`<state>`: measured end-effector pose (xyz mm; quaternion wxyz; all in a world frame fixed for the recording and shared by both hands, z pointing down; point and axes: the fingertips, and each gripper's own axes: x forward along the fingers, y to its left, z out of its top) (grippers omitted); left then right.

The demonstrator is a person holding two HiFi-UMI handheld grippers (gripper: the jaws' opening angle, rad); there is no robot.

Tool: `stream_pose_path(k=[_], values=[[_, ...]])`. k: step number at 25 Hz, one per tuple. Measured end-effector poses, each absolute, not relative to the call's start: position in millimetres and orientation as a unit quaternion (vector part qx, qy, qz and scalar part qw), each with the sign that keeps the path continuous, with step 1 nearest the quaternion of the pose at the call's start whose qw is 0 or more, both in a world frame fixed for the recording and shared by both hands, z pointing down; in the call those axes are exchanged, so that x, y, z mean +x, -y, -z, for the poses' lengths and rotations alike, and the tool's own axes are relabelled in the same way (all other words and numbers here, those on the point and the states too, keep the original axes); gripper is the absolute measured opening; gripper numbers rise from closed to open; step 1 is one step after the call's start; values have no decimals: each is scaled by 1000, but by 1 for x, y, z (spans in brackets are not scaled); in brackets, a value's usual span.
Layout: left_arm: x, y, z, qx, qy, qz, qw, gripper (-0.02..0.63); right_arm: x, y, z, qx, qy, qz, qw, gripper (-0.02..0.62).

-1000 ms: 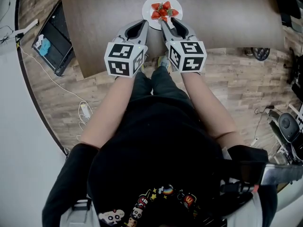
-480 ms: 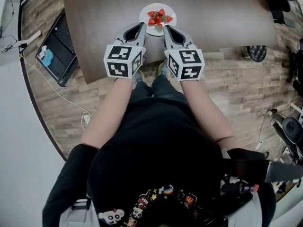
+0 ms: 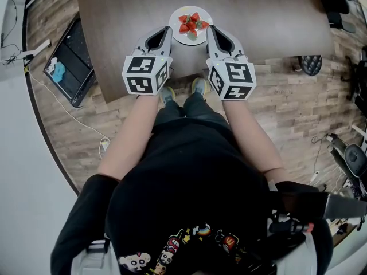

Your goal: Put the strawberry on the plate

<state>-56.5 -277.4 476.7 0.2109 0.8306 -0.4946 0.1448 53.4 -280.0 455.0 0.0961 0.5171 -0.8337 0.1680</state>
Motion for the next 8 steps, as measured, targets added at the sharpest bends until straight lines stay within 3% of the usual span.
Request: stream_pose_path(k=[8], values=[[-52,283,-470,835,492,-143,202,-12,59,284,-454,527,828,-167,96,6]])
